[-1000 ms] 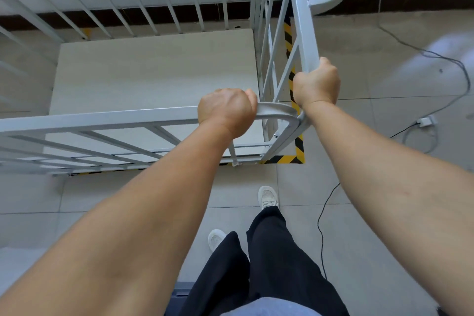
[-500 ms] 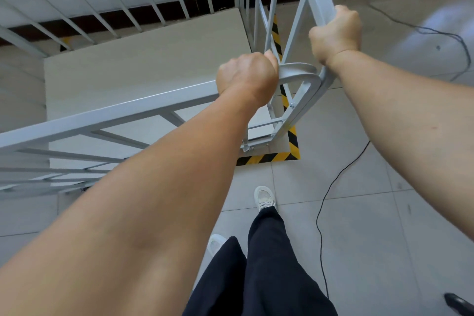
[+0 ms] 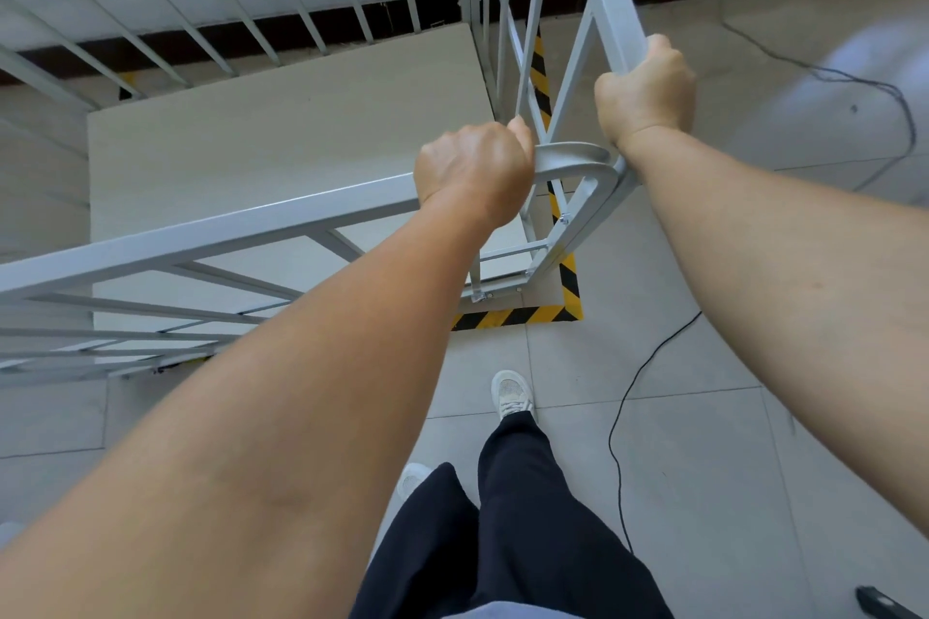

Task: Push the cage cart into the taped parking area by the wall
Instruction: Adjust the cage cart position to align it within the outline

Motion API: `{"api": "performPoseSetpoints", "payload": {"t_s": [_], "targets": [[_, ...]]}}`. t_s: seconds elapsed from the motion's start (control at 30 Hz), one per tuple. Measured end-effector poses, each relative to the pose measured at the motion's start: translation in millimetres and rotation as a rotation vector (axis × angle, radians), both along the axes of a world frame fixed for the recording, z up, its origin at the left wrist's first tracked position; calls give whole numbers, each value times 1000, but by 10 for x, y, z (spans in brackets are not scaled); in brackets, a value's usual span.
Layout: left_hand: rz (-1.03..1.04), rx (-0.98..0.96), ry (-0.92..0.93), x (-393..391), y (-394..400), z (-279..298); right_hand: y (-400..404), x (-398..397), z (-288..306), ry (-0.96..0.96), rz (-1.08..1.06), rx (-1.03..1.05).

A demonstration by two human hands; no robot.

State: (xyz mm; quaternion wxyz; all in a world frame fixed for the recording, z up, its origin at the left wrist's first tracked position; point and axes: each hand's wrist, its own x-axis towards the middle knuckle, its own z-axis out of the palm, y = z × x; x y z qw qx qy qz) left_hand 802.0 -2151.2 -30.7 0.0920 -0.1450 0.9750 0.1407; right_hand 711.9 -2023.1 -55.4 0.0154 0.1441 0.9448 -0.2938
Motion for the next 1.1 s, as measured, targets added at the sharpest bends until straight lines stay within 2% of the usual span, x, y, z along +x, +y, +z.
{"api": "performPoseSetpoints", "payload": {"t_s": [0.13, 0.2, 0.27, 0.33, 0.47, 0.6, 1.1], "targets": [[-90, -35, -13, 27, -55, -11, -73, 114, -3, 39, -84, -64], [-148, 20, 12, 48, -144, -15, -143, 190, -51, 68, -185, -127], [-217, 79, 20, 80, -271, -23, -189, 249, -79, 32, -354, -240], [-306, 67, 29, 122, -409, -60, -199, 286, -77, -58, -429, -284], [-418, -40, 30, 184, -561, -91, -212, 251, -84, -82, -426, -259], [-487, -70, -7, 140, -552, -71, -216, 238, -97, -92, -415, -268], [-511, -71, 3, 90, -563, -95, -231, 236, -45, -97, -434, -304]]}}
